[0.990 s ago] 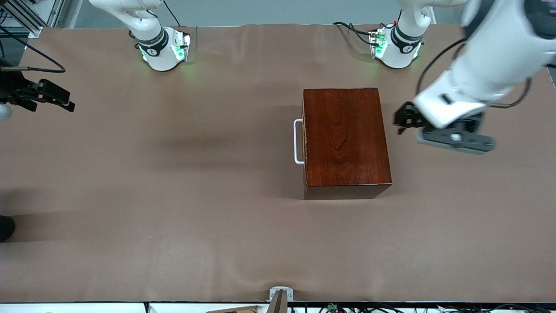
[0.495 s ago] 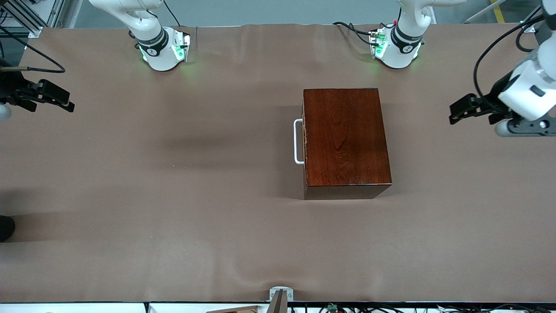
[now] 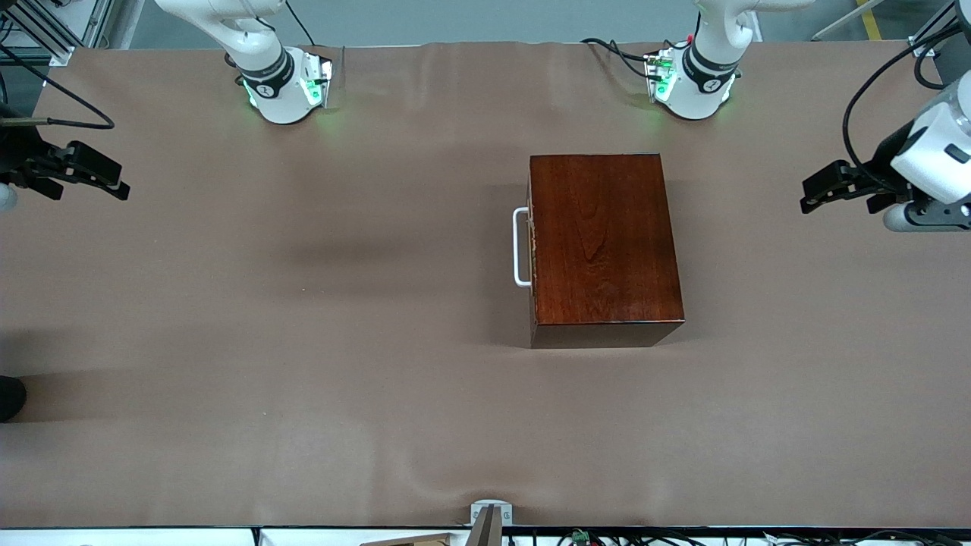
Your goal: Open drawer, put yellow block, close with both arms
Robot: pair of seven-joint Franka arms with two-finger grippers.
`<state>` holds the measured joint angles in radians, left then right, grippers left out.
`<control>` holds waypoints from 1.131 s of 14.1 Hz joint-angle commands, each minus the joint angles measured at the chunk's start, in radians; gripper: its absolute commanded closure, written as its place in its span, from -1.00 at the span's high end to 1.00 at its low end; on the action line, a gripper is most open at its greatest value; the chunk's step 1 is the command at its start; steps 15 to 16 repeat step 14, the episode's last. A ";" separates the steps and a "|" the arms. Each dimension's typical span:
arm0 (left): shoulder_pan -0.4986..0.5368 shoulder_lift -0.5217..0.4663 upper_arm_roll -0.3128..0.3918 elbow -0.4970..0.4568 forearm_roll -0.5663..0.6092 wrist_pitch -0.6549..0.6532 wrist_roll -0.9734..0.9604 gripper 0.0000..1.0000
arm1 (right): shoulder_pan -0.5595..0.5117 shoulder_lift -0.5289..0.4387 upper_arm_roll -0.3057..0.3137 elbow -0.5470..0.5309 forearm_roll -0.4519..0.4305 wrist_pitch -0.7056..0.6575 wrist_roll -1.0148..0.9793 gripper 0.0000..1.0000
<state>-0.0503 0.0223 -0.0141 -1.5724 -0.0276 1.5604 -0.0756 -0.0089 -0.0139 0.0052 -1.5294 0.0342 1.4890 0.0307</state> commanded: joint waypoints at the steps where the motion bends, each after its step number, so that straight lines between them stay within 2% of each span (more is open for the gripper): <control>1: 0.004 -0.024 0.002 -0.026 -0.018 0.018 0.013 1.00 | 0.004 -0.011 0.006 -0.008 -0.013 0.007 0.000 1.00; 16: 0.000 -0.015 -0.001 -0.017 0.000 0.026 0.017 1.00 | -0.006 -0.008 0.003 -0.006 -0.030 0.016 0.002 1.00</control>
